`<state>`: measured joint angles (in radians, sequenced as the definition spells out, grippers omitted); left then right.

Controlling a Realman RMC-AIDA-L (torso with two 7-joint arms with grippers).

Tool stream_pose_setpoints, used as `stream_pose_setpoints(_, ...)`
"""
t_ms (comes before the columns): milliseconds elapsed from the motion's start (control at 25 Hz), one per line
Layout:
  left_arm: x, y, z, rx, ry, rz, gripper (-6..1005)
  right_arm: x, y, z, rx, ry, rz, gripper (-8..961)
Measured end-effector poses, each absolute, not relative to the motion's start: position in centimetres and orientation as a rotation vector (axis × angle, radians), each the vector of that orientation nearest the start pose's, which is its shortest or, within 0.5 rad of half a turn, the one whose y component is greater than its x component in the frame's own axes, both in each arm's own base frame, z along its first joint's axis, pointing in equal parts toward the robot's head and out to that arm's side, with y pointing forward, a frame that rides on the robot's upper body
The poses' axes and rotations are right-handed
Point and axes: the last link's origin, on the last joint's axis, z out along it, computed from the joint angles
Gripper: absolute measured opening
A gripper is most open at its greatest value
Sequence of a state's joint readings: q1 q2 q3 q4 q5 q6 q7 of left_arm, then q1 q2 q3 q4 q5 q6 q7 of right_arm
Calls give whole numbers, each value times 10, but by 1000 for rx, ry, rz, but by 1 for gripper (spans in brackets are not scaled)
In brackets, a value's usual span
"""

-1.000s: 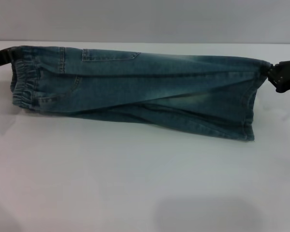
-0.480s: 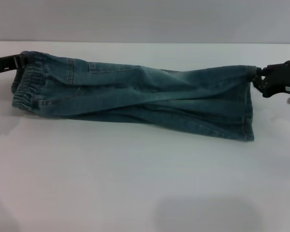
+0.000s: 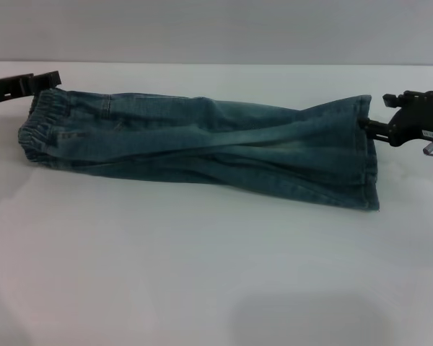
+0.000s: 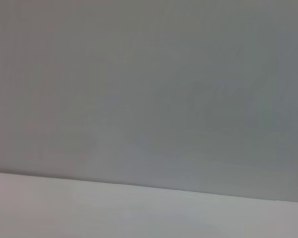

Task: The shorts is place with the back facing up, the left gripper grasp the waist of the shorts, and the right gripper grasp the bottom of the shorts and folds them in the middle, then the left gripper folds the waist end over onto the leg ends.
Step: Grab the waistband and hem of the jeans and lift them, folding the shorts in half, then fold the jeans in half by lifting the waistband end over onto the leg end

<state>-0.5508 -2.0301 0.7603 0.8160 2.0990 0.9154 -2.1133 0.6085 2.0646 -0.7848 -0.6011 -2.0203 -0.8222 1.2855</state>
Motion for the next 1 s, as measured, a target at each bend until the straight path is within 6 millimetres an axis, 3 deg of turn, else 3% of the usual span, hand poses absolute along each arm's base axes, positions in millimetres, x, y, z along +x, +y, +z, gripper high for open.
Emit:
stream_pose_setpoints(160, -305, 415, 73, -1956, -1210, -462, 445, 306, 412, 13, -2265, 526, 131, 639)
stream_pose_setpoints(520, -326, 385, 94, -2055, -1308, -458, 729, 309, 411, 17, -2245, 540, 140, 638)
stream_pose_setpoints(600, -333, 376, 98, -2060, -1336, -454, 859, 309, 411, 17, -2242, 542, 145, 638)
stream_pose_setpoints(1000, -359, 352, 90, -2003, -1418, -424, 854, 299, 415, 15, -2269, 505, 151, 639)
